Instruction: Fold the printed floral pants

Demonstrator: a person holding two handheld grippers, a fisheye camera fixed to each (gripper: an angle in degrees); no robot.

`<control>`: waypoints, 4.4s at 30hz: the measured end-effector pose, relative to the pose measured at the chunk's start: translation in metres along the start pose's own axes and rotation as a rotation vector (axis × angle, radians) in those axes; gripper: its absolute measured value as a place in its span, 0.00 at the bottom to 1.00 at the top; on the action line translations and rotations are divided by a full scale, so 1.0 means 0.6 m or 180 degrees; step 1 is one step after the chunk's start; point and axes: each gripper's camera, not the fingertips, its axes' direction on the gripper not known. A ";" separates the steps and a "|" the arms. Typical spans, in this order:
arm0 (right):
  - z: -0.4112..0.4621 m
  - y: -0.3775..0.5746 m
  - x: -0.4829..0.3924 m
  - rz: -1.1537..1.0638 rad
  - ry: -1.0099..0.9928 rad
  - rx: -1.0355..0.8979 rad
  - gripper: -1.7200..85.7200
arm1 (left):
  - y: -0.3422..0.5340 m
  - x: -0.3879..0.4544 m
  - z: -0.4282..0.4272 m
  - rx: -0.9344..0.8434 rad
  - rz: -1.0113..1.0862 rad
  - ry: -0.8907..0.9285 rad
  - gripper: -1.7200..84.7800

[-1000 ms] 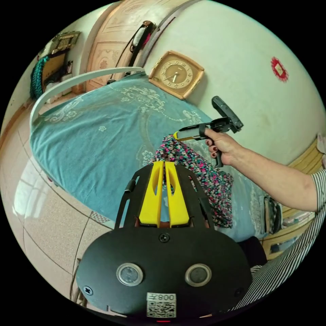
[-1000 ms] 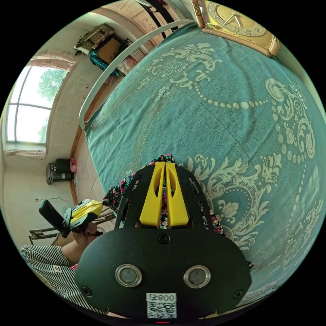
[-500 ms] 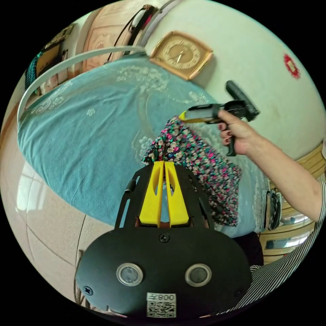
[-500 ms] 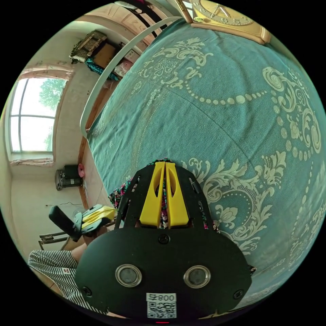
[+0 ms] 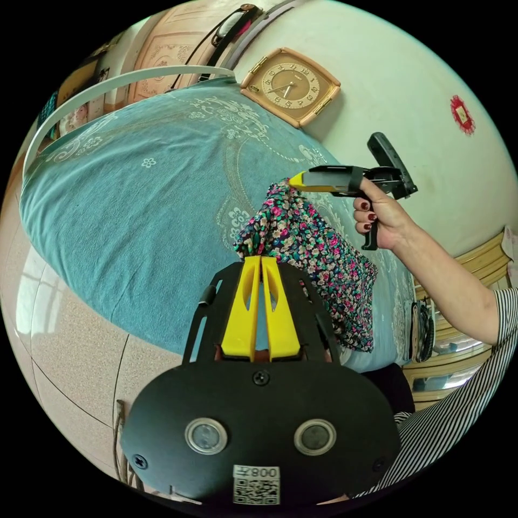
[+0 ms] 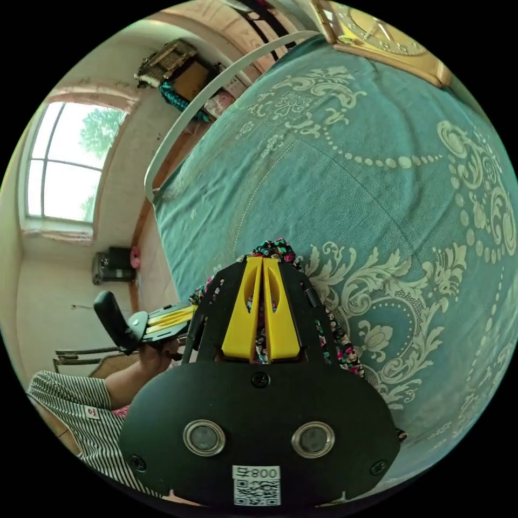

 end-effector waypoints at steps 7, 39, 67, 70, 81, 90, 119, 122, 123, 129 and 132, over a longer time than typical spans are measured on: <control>-0.118 0.091 0.055 0.0174 0.0130 0.0402 0.02 | 0.017 0.039 -0.006 0.0008 -0.0027 0.0000 0.02; -0.301 0.622 0.289 0.1293 -0.0602 0.0977 0.02 | 0.078 0.485 0.265 -0.1861 0.1243 0.0600 0.02; -0.311 0.828 0.382 0.1667 -0.1514 0.0723 0.08 | 0.087 0.438 0.324 -0.1614 -0.0164 0.1181 0.04; -0.283 0.846 0.374 0.1704 -0.1737 0.0566 0.11 | 0.084 0.431 0.320 -0.1586 -0.0140 0.1240 0.04; -0.252 0.857 0.385 0.1858 -0.2351 0.0567 0.12 | 0.084 0.385 0.314 -0.1531 -0.0155 0.1367 0.03; -0.239 0.859 0.386 0.1936 -0.2589 0.0631 0.11 | 0.080 0.344 0.304 -0.1499 -0.0095 0.1367 0.03; -0.297 0.840 0.296 0.1604 -0.2769 0.0723 0.04 | 0.050 0.010 0.169 -0.0156 -0.1507 0.1942 0.11; -0.313 0.831 0.280 0.1539 -0.2777 0.0759 0.04 | 0.048 -0.022 0.162 0.0059 -0.1757 0.2028 0.13; -0.318 0.827 0.275 0.1531 -0.2782 0.0769 0.04 | 0.047 -0.033 0.160 0.0121 -0.1851 0.2043 0.14; -0.348 0.811 0.243 0.1427 -0.2747 0.0831 0.04 | 0.045 -0.068 0.150 0.0381 -0.2231 0.2305 0.16; -0.358 0.808 0.226 0.1374 -0.2692 0.0838 0.04 | 0.036 -0.073 0.145 0.0423 -0.2286 0.2363 0.16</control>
